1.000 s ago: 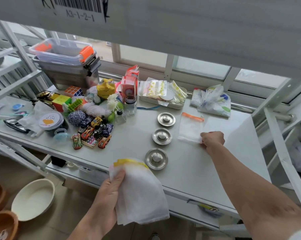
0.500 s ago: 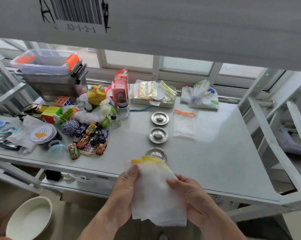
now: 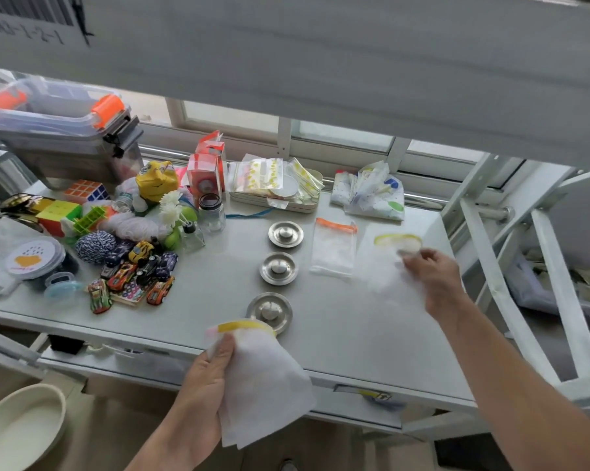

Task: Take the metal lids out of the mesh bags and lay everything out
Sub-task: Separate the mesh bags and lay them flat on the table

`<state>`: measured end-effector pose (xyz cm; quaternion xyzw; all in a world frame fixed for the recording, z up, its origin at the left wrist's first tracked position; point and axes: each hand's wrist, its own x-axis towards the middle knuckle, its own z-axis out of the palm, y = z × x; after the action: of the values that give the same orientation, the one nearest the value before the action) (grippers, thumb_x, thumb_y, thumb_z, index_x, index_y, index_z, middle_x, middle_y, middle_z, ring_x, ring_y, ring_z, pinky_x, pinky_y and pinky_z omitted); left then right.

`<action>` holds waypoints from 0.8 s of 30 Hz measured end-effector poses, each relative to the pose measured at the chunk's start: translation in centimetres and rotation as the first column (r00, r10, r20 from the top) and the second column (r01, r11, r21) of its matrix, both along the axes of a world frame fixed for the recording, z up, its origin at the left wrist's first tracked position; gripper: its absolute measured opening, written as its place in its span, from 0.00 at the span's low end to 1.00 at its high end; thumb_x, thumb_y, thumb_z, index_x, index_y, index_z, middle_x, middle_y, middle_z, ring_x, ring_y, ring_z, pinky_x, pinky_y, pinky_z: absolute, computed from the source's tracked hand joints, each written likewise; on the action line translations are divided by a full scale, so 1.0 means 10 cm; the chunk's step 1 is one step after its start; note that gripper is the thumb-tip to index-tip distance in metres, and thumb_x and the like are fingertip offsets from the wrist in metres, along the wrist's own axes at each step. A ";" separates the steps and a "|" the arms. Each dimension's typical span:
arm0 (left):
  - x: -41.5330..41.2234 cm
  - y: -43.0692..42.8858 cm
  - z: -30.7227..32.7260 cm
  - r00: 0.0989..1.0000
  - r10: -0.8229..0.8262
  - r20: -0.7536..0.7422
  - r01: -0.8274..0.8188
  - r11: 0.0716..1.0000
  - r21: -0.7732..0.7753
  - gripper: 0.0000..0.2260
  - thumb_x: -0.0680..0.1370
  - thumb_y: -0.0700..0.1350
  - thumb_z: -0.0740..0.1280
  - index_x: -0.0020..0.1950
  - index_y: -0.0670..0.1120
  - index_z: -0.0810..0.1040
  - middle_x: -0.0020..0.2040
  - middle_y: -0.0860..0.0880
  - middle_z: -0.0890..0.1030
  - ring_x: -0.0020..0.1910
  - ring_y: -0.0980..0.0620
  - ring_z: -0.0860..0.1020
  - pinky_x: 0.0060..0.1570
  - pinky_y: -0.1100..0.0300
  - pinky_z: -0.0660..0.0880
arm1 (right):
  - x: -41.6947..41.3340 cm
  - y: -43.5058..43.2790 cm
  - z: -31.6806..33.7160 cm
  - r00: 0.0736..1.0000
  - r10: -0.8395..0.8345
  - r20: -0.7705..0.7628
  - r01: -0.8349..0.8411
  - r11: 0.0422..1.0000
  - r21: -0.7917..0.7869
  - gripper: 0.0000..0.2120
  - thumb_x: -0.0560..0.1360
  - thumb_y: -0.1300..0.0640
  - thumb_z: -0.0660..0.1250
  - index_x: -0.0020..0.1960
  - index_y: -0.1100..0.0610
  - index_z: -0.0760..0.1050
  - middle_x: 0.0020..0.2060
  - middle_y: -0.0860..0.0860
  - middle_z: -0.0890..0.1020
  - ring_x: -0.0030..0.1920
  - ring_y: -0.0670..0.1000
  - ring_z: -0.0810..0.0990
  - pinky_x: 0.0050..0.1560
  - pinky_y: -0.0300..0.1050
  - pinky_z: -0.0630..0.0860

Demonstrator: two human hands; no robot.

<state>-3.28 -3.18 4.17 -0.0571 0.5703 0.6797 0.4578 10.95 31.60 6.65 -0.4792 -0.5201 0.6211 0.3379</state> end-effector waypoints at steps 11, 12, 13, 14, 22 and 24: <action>0.15 0.07 -0.11 0.991 0.121 -0.052 -0.123 0.992 -0.027 0.20 0.77 0.56 0.64 0.58 0.42 0.83 0.48 0.40 0.89 0.43 0.44 0.88 0.51 0.51 0.80 | -0.10 0.72 -0.63 0.814 -0.261 0.519 0.209 0.965 0.157 0.16 0.69 0.64 0.74 0.56 0.61 0.79 0.54 0.60 0.83 0.53 0.59 0.81 0.49 0.42 0.74; 0.15 0.08 -0.10 0.991 0.125 -0.051 -0.127 0.991 -0.039 0.21 0.77 0.57 0.64 0.58 0.42 0.83 0.49 0.39 0.89 0.43 0.44 0.88 0.52 0.50 0.80 | -0.12 0.73 -0.63 0.813 -0.274 0.513 0.222 0.961 0.162 0.15 0.70 0.64 0.74 0.56 0.62 0.79 0.54 0.60 0.83 0.53 0.59 0.81 0.48 0.41 0.73; 0.16 0.08 -0.11 0.991 0.126 -0.049 -0.128 0.991 -0.045 0.21 0.77 0.57 0.64 0.59 0.42 0.83 0.49 0.39 0.89 0.43 0.43 0.88 0.53 0.50 0.80 | -0.13 0.73 -0.61 0.806 -0.291 0.515 0.239 0.957 0.167 0.15 0.70 0.65 0.73 0.57 0.62 0.79 0.54 0.60 0.83 0.54 0.59 0.81 0.48 0.41 0.73; 0.16 0.09 -0.11 0.991 0.124 -0.046 -0.126 0.991 -0.047 0.21 0.78 0.56 0.64 0.59 0.42 0.83 0.49 0.39 0.89 0.43 0.43 0.88 0.53 0.50 0.80 | -0.14 0.76 -0.62 0.797 -0.311 0.518 0.257 0.950 0.175 0.15 0.71 0.65 0.73 0.57 0.62 0.80 0.55 0.60 0.83 0.54 0.60 0.81 0.48 0.42 0.73; 0.23 0.12 -0.07 0.995 0.078 -0.061 -0.081 0.995 -0.049 0.20 0.81 0.55 0.62 0.58 0.41 0.83 0.47 0.39 0.89 0.41 0.44 0.88 0.40 0.55 0.84 | -0.21 0.87 -0.62 0.776 -0.328 0.539 0.286 0.944 0.163 0.13 0.72 0.66 0.71 0.56 0.62 0.81 0.56 0.60 0.83 0.54 0.61 0.81 0.49 0.44 0.75; 0.23 0.11 -0.03 0.996 0.073 -0.042 -0.074 0.997 -0.029 0.21 0.81 0.55 0.62 0.58 0.41 0.84 0.49 0.38 0.89 0.43 0.43 0.88 0.40 0.53 0.84 | -0.22 0.82 -0.55 0.763 -0.336 0.553 0.294 0.941 0.165 0.14 0.72 0.63 0.71 0.57 0.63 0.79 0.56 0.60 0.82 0.52 0.61 0.81 0.48 0.45 0.75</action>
<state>-1.00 -2.09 3.84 -0.0710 0.5872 0.6884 0.4198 8.76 39.84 1.17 -0.7122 -0.5304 0.3640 0.2812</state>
